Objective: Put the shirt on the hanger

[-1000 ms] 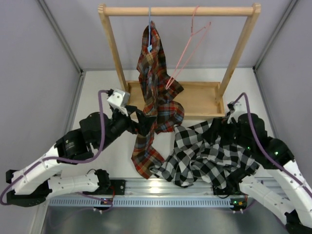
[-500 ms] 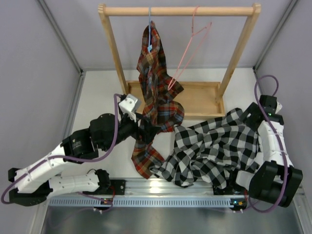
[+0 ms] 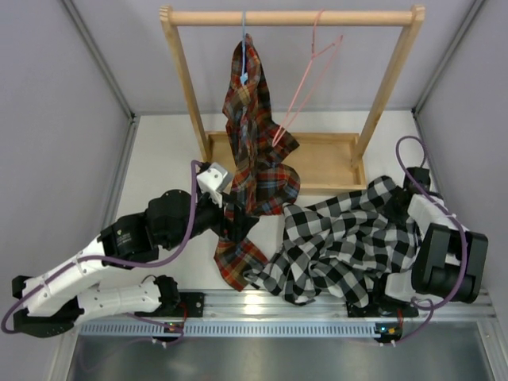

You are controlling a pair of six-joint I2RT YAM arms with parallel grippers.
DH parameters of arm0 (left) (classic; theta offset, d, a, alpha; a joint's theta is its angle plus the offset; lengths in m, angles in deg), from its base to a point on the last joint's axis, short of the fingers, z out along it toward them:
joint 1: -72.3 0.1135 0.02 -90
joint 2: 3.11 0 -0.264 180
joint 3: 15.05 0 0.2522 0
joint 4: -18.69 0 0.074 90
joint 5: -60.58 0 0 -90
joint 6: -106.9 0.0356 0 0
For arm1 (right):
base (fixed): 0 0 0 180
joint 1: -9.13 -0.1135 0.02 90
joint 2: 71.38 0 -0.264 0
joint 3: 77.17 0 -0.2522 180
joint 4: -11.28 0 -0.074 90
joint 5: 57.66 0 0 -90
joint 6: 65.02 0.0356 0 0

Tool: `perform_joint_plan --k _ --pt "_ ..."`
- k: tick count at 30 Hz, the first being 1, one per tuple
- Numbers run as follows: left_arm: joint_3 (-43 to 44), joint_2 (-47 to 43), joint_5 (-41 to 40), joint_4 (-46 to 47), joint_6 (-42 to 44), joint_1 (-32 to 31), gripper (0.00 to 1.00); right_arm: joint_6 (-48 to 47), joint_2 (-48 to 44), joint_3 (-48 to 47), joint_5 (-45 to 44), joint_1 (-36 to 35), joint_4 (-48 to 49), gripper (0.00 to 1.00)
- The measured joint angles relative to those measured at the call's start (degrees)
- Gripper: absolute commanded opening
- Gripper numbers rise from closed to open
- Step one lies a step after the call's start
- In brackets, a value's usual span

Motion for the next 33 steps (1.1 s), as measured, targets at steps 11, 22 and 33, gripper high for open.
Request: perform_joint_plan --k 11,22,33 --pt "0.0 -0.94 -6.12 -0.17 -1.29 0.0 0.98 6.21 -26.03 -9.25 2.21 -28.72 -2.71 0.0" --pt "-0.48 -6.88 -17.57 2.05 -5.05 0.0 0.98 17.4 -27.56 -9.75 -4.07 -63.1 -1.31 0.0" --pt "-3.45 -6.8 -13.84 3.08 -6.16 0.0 0.98 14.86 -21.29 -15.34 -6.14 -64.57 -0.83 0.0"
